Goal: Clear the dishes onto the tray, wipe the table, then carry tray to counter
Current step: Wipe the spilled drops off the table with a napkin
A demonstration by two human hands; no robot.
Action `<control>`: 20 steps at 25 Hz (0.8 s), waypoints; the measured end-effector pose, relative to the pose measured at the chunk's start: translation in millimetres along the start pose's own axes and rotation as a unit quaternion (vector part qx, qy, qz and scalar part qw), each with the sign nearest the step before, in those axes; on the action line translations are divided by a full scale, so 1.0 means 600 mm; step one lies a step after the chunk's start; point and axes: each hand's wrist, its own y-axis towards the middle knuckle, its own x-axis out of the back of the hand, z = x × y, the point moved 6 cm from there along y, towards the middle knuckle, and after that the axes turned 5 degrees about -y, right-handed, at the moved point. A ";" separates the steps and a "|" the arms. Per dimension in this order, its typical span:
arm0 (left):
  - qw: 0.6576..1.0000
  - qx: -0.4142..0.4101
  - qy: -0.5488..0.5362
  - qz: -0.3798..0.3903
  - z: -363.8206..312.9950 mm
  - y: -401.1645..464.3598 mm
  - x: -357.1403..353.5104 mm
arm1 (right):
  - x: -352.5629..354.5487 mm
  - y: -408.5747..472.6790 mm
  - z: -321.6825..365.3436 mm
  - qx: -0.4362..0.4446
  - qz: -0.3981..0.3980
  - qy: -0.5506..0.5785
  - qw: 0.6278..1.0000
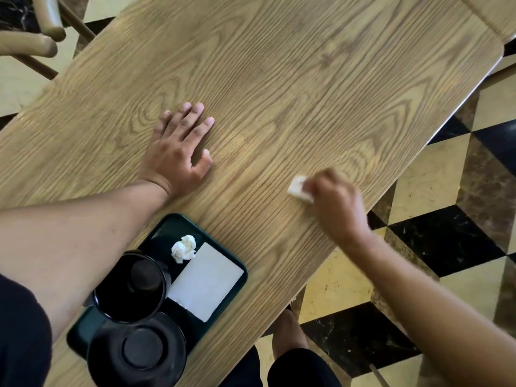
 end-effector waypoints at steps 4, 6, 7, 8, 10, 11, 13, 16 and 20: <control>1.000 -0.005 0.004 -0.004 0.000 0.002 0.000 | 0.024 0.135 -0.068 -0.190 -0.077 0.002 0.979; 1.000 -0.008 0.003 -0.004 0.002 0.003 0.001 | 0.000 0.111 -0.013 -0.141 -0.086 0.011 0.986; 1.000 -0.005 0.002 -0.004 0.001 0.002 0.000 | -0.014 0.076 0.030 -0.086 -0.072 0.022 0.993; 1.000 -0.002 0.001 -0.003 -0.001 0.001 0.001 | -0.029 0.029 0.070 -0.033 -0.044 0.044 0.998; 1.000 -0.002 -0.001 -0.001 -0.003 0.000 0.001 | -0.049 -0.070 0.119 0.060 0.044 0.079 0.994; 1.000 -0.002 -0.001 0.000 -0.004 0.001 0.002 | -0.050 -0.112 0.127 0.097 0.085 0.087 0.988; 1.000 0.001 0.000 -0.002 -0.003 0.001 0.002 | -0.047 -0.159 0.115 0.155 0.151 0.078 0.973; 1.000 -0.002 -0.001 -0.012 -0.003 0.001 0.002 | -0.019 -0.118 0.045 0.074 0.126 0.033 0.989; 1.000 0.005 -0.005 -0.005 0.000 0.003 -0.001 | 0.039 0.002 -0.111 -0.283 -0.088 -0.002 0.955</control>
